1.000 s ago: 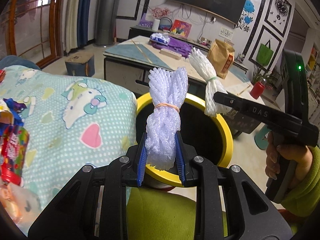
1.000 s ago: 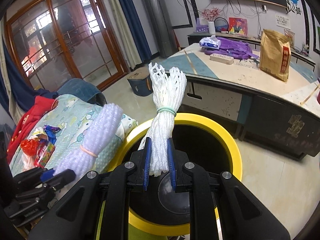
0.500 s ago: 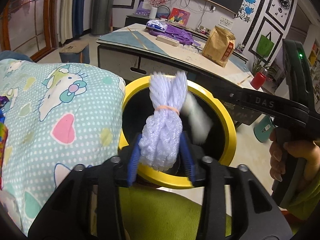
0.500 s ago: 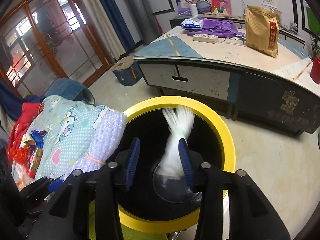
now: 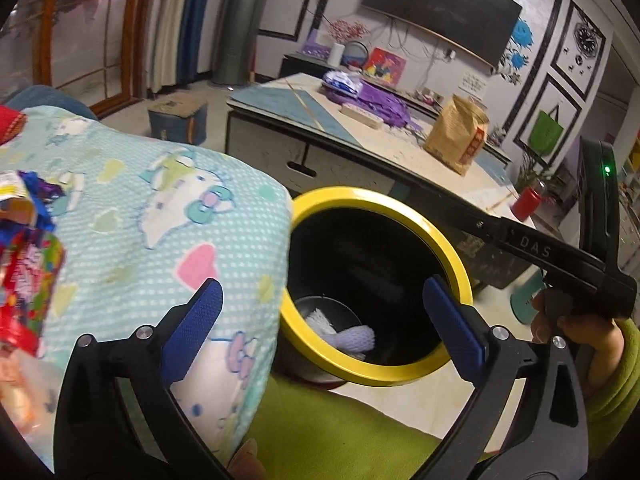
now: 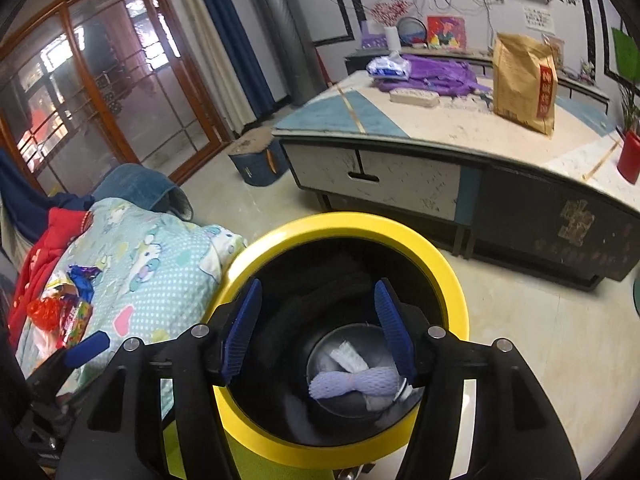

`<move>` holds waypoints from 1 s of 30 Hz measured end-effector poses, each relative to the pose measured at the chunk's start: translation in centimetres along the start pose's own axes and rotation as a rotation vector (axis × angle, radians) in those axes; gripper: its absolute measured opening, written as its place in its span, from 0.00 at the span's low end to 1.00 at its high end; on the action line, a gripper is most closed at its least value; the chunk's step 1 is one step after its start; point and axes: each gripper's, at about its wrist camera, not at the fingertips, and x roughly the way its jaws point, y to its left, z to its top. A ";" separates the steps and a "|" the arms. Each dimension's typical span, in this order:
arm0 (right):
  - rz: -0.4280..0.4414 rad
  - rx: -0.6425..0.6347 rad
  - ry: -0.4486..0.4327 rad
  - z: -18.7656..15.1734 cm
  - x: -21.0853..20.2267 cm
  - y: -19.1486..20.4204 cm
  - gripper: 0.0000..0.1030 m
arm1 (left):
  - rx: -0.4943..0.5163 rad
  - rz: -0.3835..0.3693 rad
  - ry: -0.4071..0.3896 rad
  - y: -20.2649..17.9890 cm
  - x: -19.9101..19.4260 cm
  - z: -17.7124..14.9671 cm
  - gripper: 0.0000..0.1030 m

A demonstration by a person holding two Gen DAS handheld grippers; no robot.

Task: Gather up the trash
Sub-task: 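Move both tools back over the trash pile on the bed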

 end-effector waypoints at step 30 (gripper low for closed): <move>0.239 -0.307 -0.197 -2.3 -5.6 11.0 0.73 | -0.158 0.275 -0.252 7.4 -10.0 0.4 0.89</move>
